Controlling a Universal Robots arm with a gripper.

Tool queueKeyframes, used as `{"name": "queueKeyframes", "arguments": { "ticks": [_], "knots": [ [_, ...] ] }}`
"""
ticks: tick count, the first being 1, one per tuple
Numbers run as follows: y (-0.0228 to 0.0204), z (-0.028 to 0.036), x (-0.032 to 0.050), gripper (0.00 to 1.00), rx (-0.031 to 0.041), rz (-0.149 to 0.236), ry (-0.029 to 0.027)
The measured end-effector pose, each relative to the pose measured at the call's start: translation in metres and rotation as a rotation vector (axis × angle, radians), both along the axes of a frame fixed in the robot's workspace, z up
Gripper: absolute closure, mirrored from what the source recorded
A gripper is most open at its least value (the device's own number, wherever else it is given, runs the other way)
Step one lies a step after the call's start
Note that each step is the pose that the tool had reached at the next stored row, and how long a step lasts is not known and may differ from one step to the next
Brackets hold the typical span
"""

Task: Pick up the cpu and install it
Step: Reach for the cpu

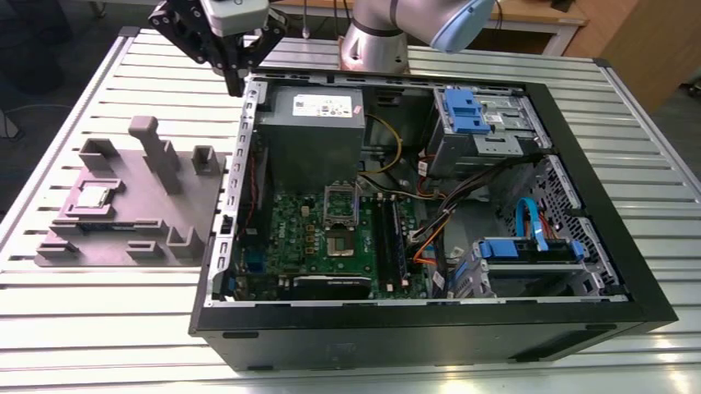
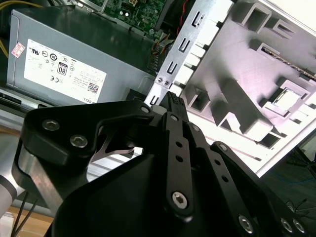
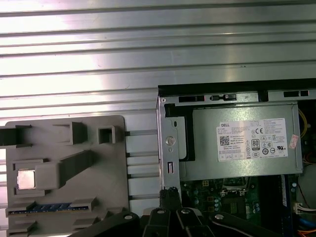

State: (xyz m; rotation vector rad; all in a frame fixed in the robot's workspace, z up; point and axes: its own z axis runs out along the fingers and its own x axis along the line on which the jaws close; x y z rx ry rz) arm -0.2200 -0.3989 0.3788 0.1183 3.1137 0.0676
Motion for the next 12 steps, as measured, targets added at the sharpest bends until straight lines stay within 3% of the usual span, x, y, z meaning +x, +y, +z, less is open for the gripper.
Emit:
{"name": "queueKeyframes", "arguments": {
  "ticks": [12],
  "knots": [
    [0.0, 0.0, -0.0013, 0.9, 0.0001, 0.0, 0.0]
  ]
}}
